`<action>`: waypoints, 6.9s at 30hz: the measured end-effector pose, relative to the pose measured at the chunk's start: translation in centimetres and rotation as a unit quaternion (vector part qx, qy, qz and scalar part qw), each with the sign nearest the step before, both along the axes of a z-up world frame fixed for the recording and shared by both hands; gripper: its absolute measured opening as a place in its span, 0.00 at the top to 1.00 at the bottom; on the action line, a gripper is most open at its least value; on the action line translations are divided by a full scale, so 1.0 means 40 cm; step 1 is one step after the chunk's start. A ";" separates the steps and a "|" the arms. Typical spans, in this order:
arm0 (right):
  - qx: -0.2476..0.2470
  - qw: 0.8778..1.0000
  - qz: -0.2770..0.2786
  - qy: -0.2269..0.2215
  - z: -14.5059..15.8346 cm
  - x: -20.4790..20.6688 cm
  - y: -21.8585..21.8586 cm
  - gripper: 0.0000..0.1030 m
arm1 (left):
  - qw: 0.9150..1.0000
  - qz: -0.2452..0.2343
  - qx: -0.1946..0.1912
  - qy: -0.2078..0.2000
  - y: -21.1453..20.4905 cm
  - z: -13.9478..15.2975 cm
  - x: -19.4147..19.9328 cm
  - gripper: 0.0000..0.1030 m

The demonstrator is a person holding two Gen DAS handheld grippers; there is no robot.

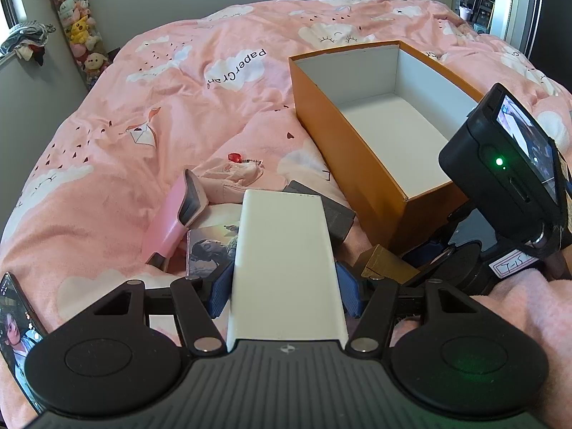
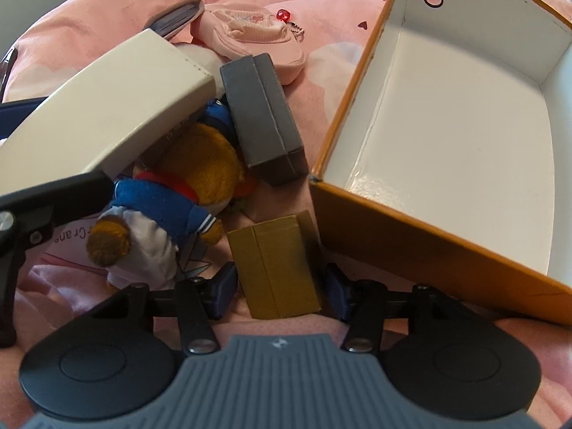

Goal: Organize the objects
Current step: 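Grasp the small kraft box with the right tool while the left tool holds the cream case, then lower the cream case into the orange box with the left tool while the right tool carries the kraft box, then carry the kraft box with the right tool over the orange box interior, then lower the kraft box into the orange box corner and open the right tool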

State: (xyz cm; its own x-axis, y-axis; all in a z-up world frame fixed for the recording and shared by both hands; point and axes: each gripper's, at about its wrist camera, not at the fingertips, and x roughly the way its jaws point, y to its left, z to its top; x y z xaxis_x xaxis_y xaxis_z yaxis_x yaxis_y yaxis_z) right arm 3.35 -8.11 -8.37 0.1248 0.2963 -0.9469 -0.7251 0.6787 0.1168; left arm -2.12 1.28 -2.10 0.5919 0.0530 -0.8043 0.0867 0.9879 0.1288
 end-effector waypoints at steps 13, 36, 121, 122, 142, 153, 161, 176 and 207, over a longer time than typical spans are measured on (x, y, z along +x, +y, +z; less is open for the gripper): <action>0.055 0.998 0.033 0.009 0.111 0.021 -0.061 0.49 | 1.000 -0.006 -0.007 -0.019 -0.004 0.034 0.000 0.32; 0.171 0.975 0.042 -0.133 0.444 0.021 -0.186 0.52 | 0.994 -0.055 -0.019 -0.093 -0.067 0.145 0.070 0.32; 0.018 0.981 -0.064 -0.184 0.239 0.590 -0.180 0.52 | 0.868 -0.380 0.319 -0.001 -0.425 -0.171 0.457 0.21; 0.017 0.980 -0.065 -0.185 0.236 0.589 -0.178 0.52 | 0.873 -0.377 0.309 0.001 -0.420 -0.168 0.457 0.21; 0.030 0.983 -0.068 -0.170 0.236 0.606 -0.181 0.52 | 0.910 -0.376 0.167 0.052 -0.246 -0.163 0.561 0.27; 0.047 0.983 -0.063 -0.168 0.253 0.604 -0.187 0.52 | 0.964 -0.218 0.093 0.119 -0.303 -0.172 0.653 0.27; 0.060 0.983 -0.057 -0.167 0.267 0.599 -0.205 0.52 | 0.976 -0.134 0.062 0.160 -0.300 -0.211 0.721 0.29; 0.073 0.981 -0.123 -0.129 0.280 0.574 -0.251 0.52 | 0.921 -0.357 0.108 0.111 -0.315 -0.149 0.689 0.31; -0.035 0.955 -0.122 -0.268 0.188 0.568 -0.128 0.53 | 0.846 -0.340 0.401 -0.088 -0.299 -0.253 0.568 0.38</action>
State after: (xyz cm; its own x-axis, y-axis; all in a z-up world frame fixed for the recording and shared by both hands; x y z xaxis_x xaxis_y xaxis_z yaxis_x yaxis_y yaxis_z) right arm 26.07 -13.22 -0.83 0.6549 0.1341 -0.7437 -0.4865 0.8279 -0.2791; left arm 20.58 -10.70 -12.21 0.8122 0.1391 -0.5666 0.5090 0.3056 0.8047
